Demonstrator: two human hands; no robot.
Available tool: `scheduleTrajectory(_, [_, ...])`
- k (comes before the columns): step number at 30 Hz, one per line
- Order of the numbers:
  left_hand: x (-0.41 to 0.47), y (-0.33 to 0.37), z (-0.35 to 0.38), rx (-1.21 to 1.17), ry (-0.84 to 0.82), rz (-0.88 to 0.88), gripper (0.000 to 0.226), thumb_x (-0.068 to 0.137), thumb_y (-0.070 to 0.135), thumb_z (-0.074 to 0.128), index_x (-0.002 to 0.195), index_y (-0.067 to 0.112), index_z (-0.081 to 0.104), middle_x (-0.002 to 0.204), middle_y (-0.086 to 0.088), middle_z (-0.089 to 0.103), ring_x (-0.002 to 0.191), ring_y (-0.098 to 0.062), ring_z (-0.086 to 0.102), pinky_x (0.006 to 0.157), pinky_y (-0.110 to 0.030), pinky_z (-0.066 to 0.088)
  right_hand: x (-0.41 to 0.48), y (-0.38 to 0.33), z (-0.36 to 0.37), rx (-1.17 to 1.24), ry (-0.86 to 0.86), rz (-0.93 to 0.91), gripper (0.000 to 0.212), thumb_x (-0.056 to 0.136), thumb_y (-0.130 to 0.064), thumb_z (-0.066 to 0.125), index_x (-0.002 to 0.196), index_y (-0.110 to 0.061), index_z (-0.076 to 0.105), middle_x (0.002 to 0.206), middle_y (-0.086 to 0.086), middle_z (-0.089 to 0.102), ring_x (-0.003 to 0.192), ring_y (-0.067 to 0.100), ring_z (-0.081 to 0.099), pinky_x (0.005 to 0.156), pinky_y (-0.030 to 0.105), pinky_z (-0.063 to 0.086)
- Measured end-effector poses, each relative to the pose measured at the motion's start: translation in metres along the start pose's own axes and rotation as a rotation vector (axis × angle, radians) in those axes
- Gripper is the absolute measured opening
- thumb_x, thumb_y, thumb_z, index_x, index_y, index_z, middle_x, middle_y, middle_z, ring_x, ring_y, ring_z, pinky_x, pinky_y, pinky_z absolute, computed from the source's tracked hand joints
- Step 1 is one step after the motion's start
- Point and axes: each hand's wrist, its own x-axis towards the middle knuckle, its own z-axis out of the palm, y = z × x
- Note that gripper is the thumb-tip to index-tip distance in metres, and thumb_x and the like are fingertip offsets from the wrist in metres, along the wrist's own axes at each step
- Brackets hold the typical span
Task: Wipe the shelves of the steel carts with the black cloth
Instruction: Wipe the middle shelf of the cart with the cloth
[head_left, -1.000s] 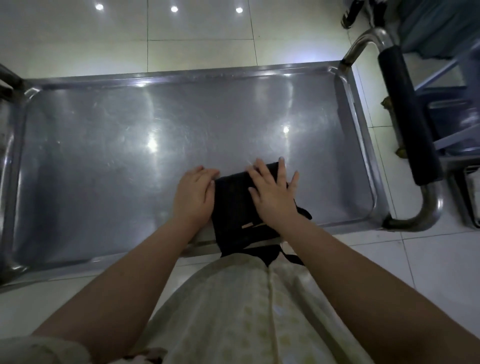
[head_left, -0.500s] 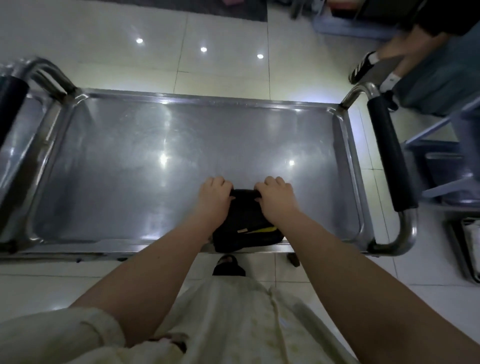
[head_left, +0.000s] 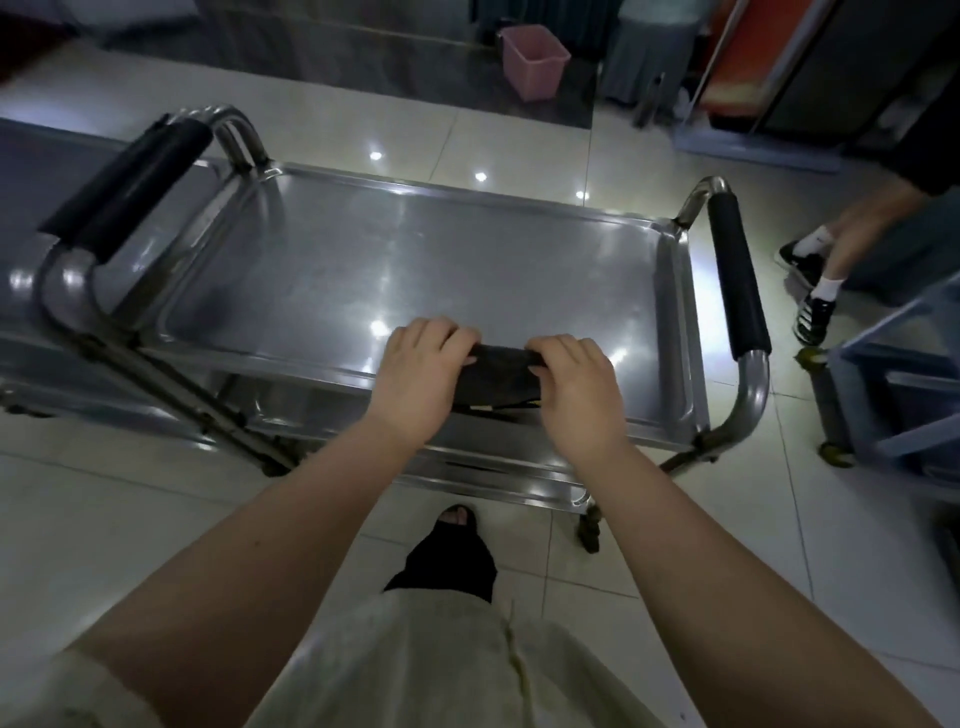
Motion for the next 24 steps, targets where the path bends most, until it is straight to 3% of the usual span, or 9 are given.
scheduleTrajectory(4, [-0.029, 0.024, -0.040, -0.006, 0.027, -0.065, 0.021, 0.092, 0.022, 0.046, 0.100, 0.014, 0.064, 0.094, -0.009, 0.059, 0.081, -0.029, 0.050, 0.072, -0.038, 0.041, -0.028, -0.023, -0.020, 0.066, 0.032, -0.008, 0.024, 0.083, 0.001, 0.054, 0.100, -0.010, 0.067, 0.096, 0.007, 0.065, 0.087, 0.030, 0.054, 0.076, 0.041, 0.047])
scheduleTrajectory(12, [-0.100, 0.036, -0.057, 0.034, -0.031, -0.118, 0.022, 0.091, 0.024, 0.050, 0.102, 0.014, 0.066, 0.093, -0.010, 0.060, 0.080, -0.032, 0.053, 0.069, -0.038, 0.040, -0.086, -0.053, -0.014, 0.098, -0.022, 0.061, 0.021, 0.076, 0.001, 0.061, 0.094, -0.009, 0.067, 0.092, 0.010, 0.061, 0.083, 0.033, 0.056, 0.071, 0.039, 0.047])
scheduleTrajectory(18, [-0.148, 0.028, -0.033, -0.148, -0.272, -0.208, 0.027, 0.090, 0.023, 0.049, 0.104, 0.007, 0.065, 0.097, -0.017, 0.058, 0.086, -0.038, 0.056, 0.073, -0.045, 0.050, -0.132, -0.057, 0.022, 0.094, -0.137, 0.174, 0.018, 0.081, 0.001, 0.062, 0.094, -0.010, 0.067, 0.094, 0.008, 0.059, 0.084, 0.030, 0.055, 0.070, 0.041, 0.047])
scheduleTrajectory(24, [-0.169, 0.006, 0.017, -0.161, -0.506, -0.259, 0.019, 0.092, 0.009, 0.058, 0.110, 0.011, 0.062, 0.109, -0.013, 0.057, 0.103, -0.034, 0.051, 0.085, -0.042, 0.041, -0.164, -0.053, 0.076, 0.097, -0.219, 0.334, 0.019, 0.084, 0.003, 0.061, 0.098, -0.007, 0.068, 0.096, 0.010, 0.062, 0.086, 0.030, 0.056, 0.072, 0.039, 0.044])
